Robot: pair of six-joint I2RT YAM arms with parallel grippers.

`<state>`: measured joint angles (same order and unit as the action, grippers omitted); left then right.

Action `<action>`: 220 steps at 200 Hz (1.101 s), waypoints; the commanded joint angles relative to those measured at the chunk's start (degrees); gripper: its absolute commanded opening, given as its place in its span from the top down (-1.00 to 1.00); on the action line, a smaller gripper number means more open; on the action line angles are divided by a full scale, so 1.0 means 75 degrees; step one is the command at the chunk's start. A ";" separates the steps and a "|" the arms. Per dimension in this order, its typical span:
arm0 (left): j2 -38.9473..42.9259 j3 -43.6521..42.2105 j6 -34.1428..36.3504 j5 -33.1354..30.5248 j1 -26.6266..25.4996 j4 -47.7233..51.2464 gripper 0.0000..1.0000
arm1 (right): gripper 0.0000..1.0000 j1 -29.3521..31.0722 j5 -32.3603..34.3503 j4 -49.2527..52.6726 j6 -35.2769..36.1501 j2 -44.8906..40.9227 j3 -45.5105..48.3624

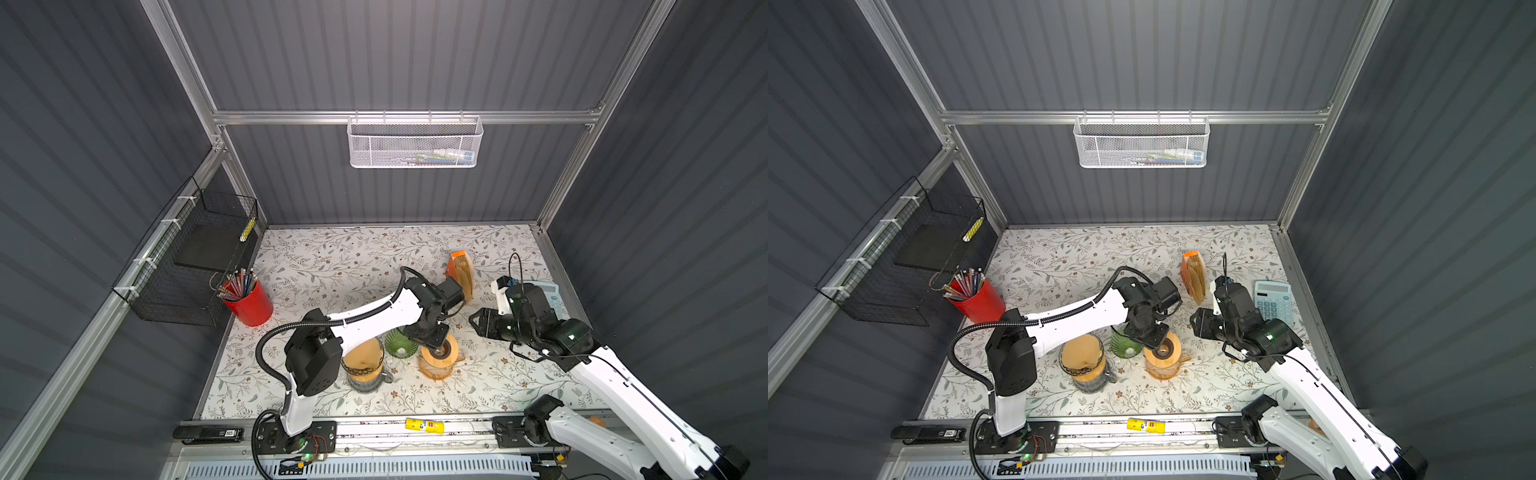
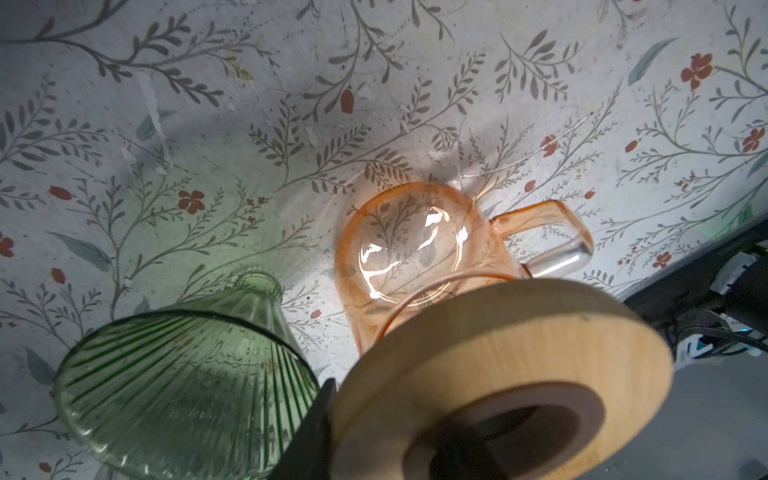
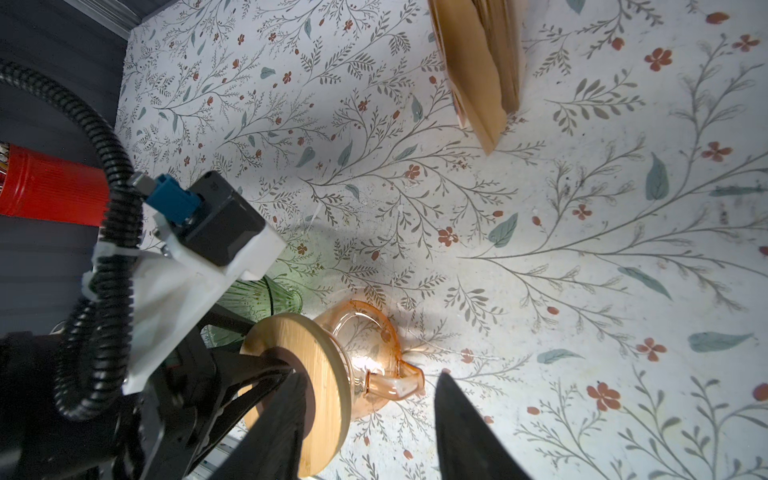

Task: Place the coffee filter in the dripper
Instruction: 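Lower the wooden ring onto the pink pitcher's mouth with the left gripper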

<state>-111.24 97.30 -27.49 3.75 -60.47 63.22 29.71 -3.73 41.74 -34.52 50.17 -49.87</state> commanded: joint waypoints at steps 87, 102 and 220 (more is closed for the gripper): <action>-0.0205 0.0182 0.0044 -0.0159 -0.0083 0.0339 0.38 | -0.03 -0.0014 -0.0071 -0.0031 -0.0109 -0.0042 0.0121; -0.0243 0.0192 0.0043 -0.0166 -0.0082 0.0327 0.38 | -0.03 -0.0013 -0.0059 -0.0024 -0.0105 -0.0057 0.0120; -0.0405 0.0378 0.0107 -0.0192 -0.0117 0.0377 0.25 | -0.03 -0.0020 -0.0038 -0.0033 -0.0108 -0.0092 0.0151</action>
<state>-113.30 98.41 -27.44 2.70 -61.10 64.49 29.71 -3.92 41.58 -34.96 50.09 -49.19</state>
